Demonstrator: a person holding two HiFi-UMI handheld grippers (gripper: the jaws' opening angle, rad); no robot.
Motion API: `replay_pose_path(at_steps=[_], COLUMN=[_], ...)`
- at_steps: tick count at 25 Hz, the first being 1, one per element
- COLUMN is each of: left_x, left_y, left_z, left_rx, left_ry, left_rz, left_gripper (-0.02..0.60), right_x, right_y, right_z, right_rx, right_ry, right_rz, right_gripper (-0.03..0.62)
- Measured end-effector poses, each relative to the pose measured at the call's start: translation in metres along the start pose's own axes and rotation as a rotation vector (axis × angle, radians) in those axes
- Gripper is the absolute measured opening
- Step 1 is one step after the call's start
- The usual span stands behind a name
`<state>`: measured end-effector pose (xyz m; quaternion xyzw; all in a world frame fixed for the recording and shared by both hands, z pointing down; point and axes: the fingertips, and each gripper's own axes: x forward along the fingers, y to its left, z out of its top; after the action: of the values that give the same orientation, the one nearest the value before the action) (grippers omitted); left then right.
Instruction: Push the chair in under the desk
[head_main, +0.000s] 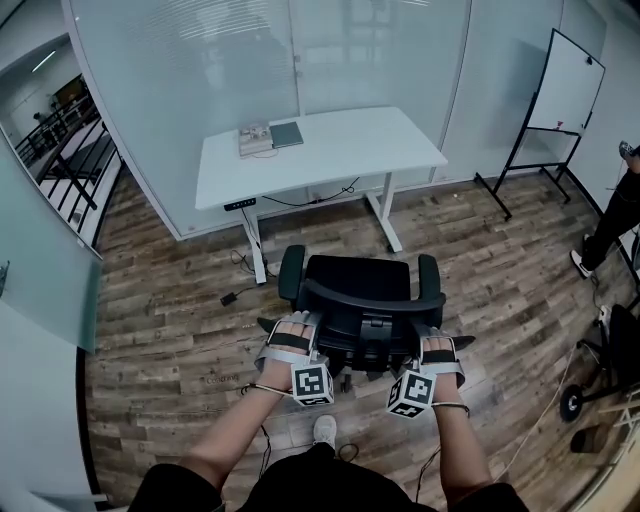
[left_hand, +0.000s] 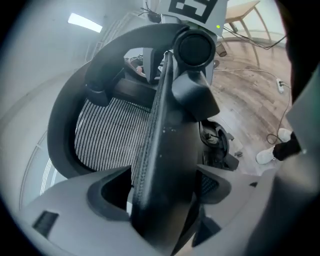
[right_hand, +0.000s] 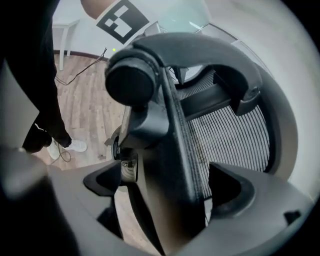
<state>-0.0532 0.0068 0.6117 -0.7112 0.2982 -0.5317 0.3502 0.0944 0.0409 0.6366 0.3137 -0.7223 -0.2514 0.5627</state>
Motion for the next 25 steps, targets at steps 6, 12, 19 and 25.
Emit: replay_pose_path(at_steps=[6,12,19,25], left_x=[0.0,0.003,0.022,0.036], left_y=[0.002,-0.004,0.01,0.014], left_z=[-0.002,-0.002,-0.013,-0.007], left_rx=[0.05,0.018,0.077,0.032], left_ry=[0.03,0.04,0.053,0.012], left_rz=[0.049,-0.014,0.037,0.002], left_gripper=[0.377,0.379,0.396,0.399], right_x=[0.009,0.014,0.032,0.051], right_y=[-0.001,-0.011,-0.019,-0.039], right_z=[-0.009,-0.01,-0.009,-0.013], right_rx=[-0.06,-0.058,-0.056,-0.026], right_ry=[0.076,0.089,0.092,0.091], right_rz=[-0.05,-0.08,-0.035,-0.078], right_gripper=[0.531,0.515,0.515,0.515])
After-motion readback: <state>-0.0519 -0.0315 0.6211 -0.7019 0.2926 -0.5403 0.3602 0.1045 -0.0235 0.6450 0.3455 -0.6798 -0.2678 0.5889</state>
